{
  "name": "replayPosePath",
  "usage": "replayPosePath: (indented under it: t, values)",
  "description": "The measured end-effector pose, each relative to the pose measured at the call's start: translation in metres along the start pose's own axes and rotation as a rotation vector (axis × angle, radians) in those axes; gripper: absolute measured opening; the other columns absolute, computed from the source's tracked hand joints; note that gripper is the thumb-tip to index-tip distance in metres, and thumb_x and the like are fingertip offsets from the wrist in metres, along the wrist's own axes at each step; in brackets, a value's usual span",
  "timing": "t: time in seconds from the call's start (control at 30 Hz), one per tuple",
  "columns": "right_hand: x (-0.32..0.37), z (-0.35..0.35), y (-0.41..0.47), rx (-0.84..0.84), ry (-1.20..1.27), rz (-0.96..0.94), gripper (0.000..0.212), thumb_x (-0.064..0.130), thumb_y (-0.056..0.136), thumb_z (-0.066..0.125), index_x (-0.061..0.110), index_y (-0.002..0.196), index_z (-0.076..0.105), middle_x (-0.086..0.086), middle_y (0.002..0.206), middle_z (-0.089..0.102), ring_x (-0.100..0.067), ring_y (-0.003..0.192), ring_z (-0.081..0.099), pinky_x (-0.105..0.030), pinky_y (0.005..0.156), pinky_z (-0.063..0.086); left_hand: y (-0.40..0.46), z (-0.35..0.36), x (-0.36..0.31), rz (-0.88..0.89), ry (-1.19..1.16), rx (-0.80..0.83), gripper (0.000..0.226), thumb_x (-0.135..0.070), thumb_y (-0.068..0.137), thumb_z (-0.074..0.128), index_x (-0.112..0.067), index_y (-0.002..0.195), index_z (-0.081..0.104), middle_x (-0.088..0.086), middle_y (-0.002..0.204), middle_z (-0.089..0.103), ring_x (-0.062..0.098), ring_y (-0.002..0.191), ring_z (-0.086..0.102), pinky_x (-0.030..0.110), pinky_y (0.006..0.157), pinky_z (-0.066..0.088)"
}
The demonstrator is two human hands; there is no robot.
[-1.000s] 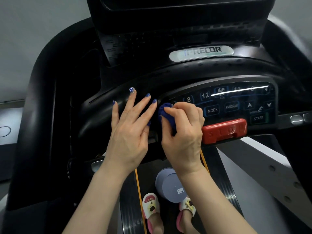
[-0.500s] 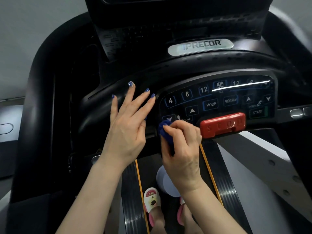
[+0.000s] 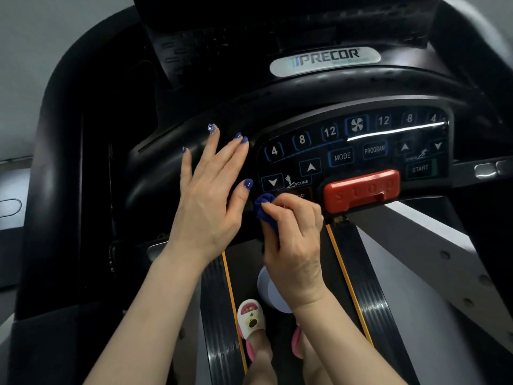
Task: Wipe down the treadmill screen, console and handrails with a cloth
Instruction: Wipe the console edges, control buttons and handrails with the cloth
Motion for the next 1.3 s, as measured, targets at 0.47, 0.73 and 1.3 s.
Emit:
replayPosePath:
  t: [0.47,0.73,1.3]
  values:
    - [-0.005,0.000,-0.006,-0.037,0.044,0.023,0.010,0.014,0.096,0.059,0.010,0.106,0.060,-0.013,0.104,0.063,-0.027,0.096,0.059,-0.036,0.087,0.042,0.002,0.001,0.000,0.006,0.011,-0.044,0.055,-0.021,0.098,0.056,-0.013,0.150,0.040,-0.001,0.156,0.038,0.018,0.153,0.011,0.048,0.123,-0.003]
    - [-0.021,-0.009,-0.010,-0.038,0.097,0.103,0.011,0.008,0.093,0.060,0.007,0.103,0.064,-0.014,0.105,0.061,-0.022,0.099,0.051,-0.043,0.081,0.046,0.001,0.000,-0.001,0.002,0.020,-0.049,0.054,-0.023,0.098,0.054,-0.011,0.149,0.041,0.000,0.155,0.040,0.018,0.153,0.012,0.050,0.123,0.000]
    - [-0.012,-0.004,0.029,-0.053,0.078,0.089,0.006,0.002,0.088,0.066,-0.002,0.092,0.069,-0.014,0.100,0.062,-0.022,0.093,0.053,-0.038,0.082,0.047,0.001,0.001,0.002,0.010,0.019,-0.060,0.055,-0.021,0.096,0.056,-0.013,0.148,0.042,-0.001,0.155,0.040,0.017,0.152,0.012,0.049,0.123,0.000]
Point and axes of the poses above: each hand's wrist, its own y-axis towards the middle knuckle, its own z-axis out of the palm, x = y × z, the point moved 8 cm from there along y, towards the middle knuckle
